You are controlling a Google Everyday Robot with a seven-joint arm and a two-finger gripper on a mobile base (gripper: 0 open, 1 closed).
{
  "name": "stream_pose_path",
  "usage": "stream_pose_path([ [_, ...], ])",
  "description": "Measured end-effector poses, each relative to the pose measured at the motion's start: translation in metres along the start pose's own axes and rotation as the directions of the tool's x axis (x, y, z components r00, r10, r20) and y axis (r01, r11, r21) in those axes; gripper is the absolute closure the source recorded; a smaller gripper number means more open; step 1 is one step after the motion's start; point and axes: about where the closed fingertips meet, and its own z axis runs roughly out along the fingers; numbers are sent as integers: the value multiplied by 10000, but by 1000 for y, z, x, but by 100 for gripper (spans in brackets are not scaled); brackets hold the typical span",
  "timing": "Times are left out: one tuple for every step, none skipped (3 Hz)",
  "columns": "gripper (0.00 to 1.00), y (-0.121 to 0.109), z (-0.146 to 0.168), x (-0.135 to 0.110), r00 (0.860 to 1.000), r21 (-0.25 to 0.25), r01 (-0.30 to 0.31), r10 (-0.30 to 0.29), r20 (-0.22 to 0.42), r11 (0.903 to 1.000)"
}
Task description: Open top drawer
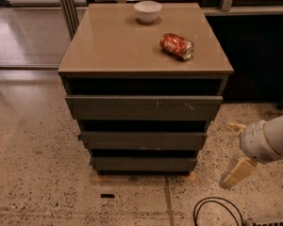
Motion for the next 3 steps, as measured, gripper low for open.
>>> stream_pose_path([
  [0, 11, 48, 4, 9913, -592, 845, -779, 1056, 9947],
  [0, 23, 87, -2, 9845, -652, 1349, -1263, 1221, 9887],
  [0, 23, 87, -2, 9844, -653, 1350, -1263, 1221, 9887],
])
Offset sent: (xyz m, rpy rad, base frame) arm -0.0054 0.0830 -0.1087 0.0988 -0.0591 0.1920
